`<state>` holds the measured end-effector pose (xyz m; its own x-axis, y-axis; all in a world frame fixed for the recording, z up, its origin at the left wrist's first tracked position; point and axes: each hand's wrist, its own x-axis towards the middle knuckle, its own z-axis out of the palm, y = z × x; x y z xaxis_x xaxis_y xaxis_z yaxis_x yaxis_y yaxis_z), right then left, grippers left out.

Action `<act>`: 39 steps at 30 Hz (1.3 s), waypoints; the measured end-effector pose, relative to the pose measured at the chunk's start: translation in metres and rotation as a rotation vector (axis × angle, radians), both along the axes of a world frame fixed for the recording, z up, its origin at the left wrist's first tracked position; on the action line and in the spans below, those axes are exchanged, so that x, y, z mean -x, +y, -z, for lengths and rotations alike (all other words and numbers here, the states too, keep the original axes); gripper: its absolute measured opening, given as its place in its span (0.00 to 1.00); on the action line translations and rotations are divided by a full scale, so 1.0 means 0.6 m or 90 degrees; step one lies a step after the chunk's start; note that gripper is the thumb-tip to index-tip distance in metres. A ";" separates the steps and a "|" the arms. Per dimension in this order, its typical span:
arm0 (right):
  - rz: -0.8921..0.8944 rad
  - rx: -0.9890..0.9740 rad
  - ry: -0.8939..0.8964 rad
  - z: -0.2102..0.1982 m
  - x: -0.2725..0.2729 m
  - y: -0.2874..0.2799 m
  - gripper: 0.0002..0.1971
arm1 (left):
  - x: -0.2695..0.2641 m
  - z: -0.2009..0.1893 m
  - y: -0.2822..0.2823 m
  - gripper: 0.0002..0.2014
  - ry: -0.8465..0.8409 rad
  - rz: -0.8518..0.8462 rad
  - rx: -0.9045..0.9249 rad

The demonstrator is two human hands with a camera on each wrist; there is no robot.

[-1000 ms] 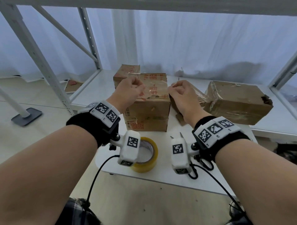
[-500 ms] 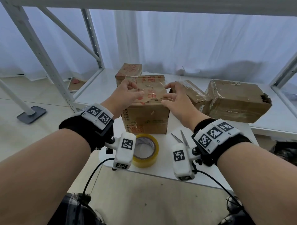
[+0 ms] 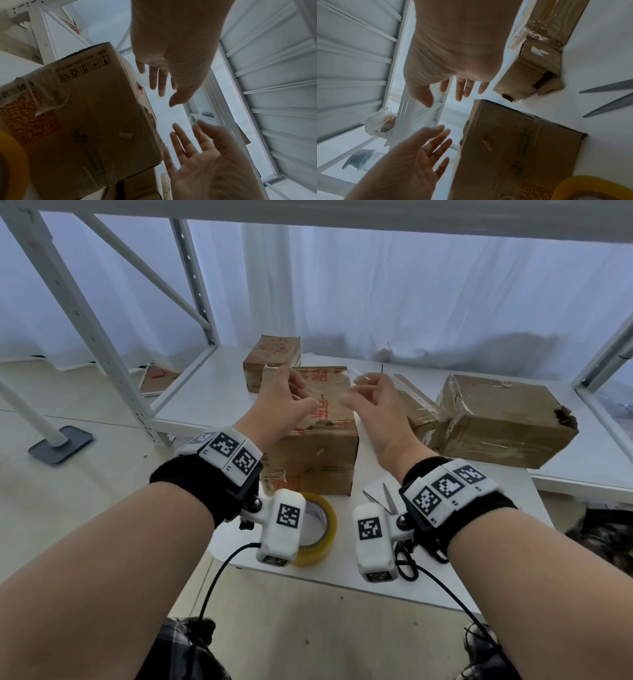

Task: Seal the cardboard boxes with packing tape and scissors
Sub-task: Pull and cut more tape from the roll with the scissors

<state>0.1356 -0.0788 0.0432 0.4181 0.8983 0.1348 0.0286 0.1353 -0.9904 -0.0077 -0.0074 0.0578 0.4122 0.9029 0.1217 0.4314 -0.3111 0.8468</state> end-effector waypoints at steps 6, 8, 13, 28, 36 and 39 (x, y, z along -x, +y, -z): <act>0.058 -0.002 -0.062 0.009 -0.023 0.005 0.10 | 0.007 -0.007 -0.002 0.13 0.024 0.051 0.041; 0.007 0.035 -0.145 0.016 -0.029 0.001 0.13 | 0.007 -0.005 0.001 0.17 0.044 0.046 0.039; -0.005 0.118 -0.195 0.027 -0.025 0.002 0.18 | -0.003 0.013 0.010 0.26 0.114 0.025 0.032; 0.007 0.171 -0.104 0.033 -0.017 0.009 0.17 | -0.010 0.019 0.009 0.25 0.217 0.014 0.016; 0.067 0.096 -0.060 0.022 -0.013 0.009 0.11 | -0.013 0.024 0.006 0.25 0.223 -0.003 0.009; 0.132 0.076 -0.059 0.022 -0.020 0.009 0.12 | -0.013 0.001 0.001 0.16 0.111 0.027 0.095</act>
<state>0.1474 -0.0736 0.0300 0.5859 0.8066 0.0784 0.1344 -0.0014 -0.9909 0.0002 -0.0067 0.0571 0.4527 0.8873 -0.0878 0.5644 -0.2090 0.7986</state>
